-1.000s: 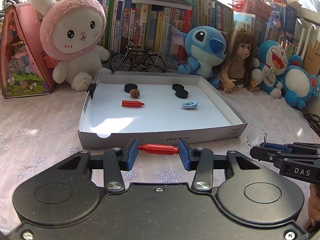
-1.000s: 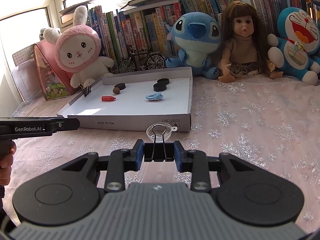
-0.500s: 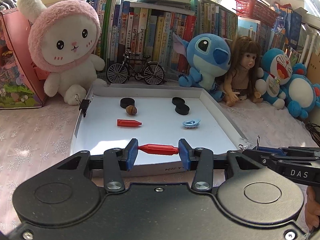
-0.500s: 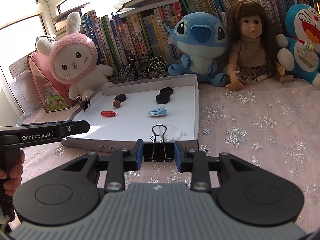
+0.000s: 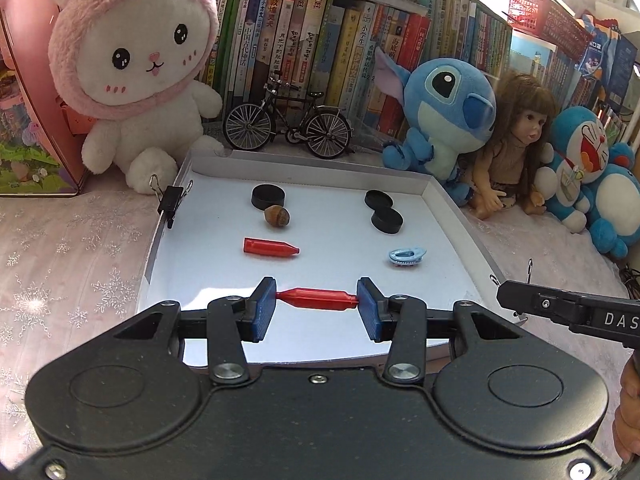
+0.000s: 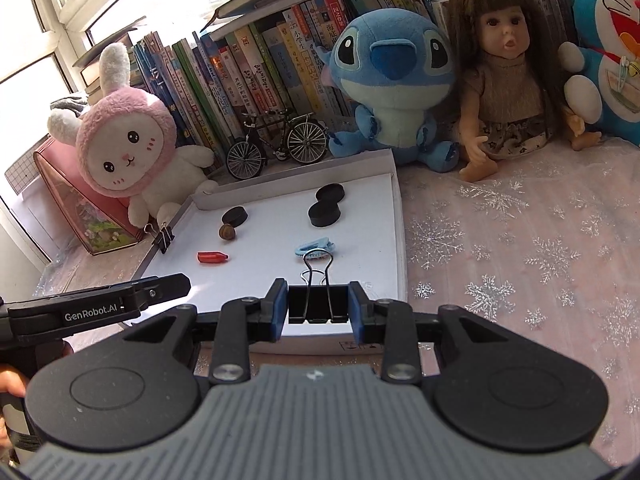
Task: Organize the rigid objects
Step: 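Carry the red crayon and the black binder clip over the white tray, then open the left gripper to drop the crayon while the right gripper releases the binder clip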
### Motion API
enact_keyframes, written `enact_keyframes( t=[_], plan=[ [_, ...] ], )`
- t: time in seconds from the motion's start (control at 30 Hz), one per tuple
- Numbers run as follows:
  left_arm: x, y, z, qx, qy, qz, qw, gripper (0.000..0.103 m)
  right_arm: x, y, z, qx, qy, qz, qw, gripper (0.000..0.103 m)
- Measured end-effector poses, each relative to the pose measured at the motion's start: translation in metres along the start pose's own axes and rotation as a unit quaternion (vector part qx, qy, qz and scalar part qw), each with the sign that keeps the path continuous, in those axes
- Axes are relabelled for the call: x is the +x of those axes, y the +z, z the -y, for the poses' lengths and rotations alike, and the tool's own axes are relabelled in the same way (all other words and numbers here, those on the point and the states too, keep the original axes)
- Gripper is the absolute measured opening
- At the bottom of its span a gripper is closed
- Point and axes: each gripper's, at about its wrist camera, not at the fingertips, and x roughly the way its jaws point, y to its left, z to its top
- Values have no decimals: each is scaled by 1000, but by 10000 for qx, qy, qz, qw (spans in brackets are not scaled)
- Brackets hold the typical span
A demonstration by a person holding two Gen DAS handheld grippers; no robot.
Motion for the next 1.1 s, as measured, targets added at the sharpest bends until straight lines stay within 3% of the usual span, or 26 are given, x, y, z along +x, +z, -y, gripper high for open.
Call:
enact_keyframes(
  t=[0.33, 0.57, 0.83, 1.1],
  plan=[
    [34, 19, -17, -488, 78, -266, 9984, 42, 40, 24, -10, 95, -14, -350, 9993, 37],
    [48, 19, -17, -434, 195, -327, 9983, 42, 58, 31, -14, 213, -28, -335, 9992, 37],
    [56, 13, -19, -361, 276, -361, 9983, 42, 78, 24, -29, -245, -159, -611, 9977, 38],
    [59, 12, -18, -276, 338, -288, 9986, 42, 89, 22, -29, -272, -282, -614, 9973, 39]
  ],
)
